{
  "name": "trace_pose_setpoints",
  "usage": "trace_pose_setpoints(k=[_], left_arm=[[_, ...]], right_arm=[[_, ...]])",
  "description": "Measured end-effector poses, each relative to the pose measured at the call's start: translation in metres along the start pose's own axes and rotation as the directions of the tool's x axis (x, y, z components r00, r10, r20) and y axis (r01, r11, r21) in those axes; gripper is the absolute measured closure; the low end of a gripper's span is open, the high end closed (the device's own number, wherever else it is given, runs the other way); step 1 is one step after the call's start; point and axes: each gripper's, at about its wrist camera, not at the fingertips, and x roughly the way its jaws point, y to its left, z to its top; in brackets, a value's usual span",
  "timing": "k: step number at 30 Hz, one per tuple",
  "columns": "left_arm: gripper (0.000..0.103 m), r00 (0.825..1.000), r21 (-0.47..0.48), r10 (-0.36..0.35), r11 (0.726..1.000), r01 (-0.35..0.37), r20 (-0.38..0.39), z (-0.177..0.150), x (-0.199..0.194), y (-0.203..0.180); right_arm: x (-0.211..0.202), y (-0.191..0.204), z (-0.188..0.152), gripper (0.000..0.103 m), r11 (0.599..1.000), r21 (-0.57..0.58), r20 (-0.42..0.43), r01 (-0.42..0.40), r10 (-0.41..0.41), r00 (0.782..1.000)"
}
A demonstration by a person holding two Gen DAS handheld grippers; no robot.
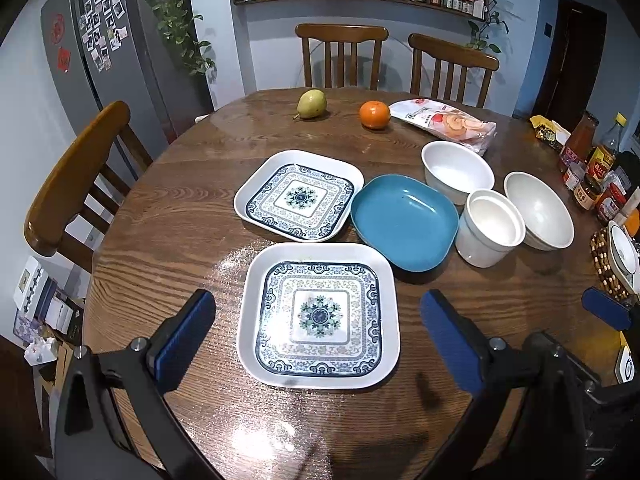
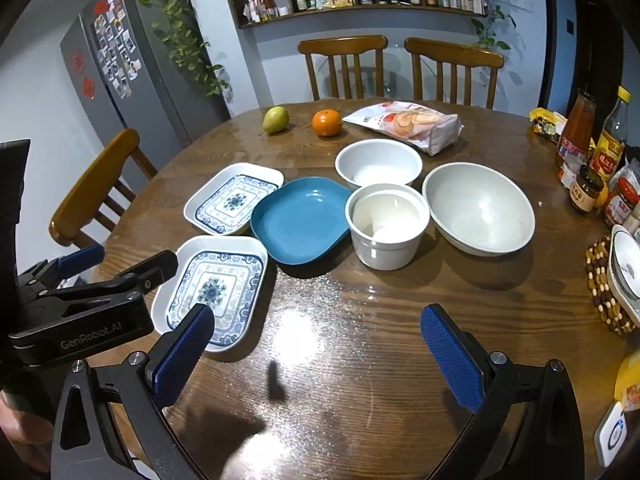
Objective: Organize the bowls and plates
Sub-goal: 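Move both grippers toward the nearer blue-and-white square plate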
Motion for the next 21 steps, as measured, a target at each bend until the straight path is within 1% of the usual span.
trace_pose_setpoints(k=[10, 14, 21], left_arm=[[0.001, 1.0, -0.001, -0.003, 1.0, 0.003, -0.02, 0.001, 0.008, 0.007], [0.001, 0.999, -0.007, -0.022, 1.0, 0.022, -0.032, 0.001, 0.013, 0.013], [0.001, 0.999, -0.015, -0.012, 1.0, 0.011, -0.051, 0.0, 0.022, 0.023]], right_arm=[[0.01, 0.007, 0.001, 0.0, 1.0, 0.001, -0.019, -0.002, 0.002, 1.0], [0.016, 0.011, 0.001, 0.0, 1.0, -0.005, -0.031, -0.001, 0.001, 1.0], [0.027, 0.022, 0.001, 0.0, 1.0, -0.01, -0.055, -0.002, 0.002, 0.998]])
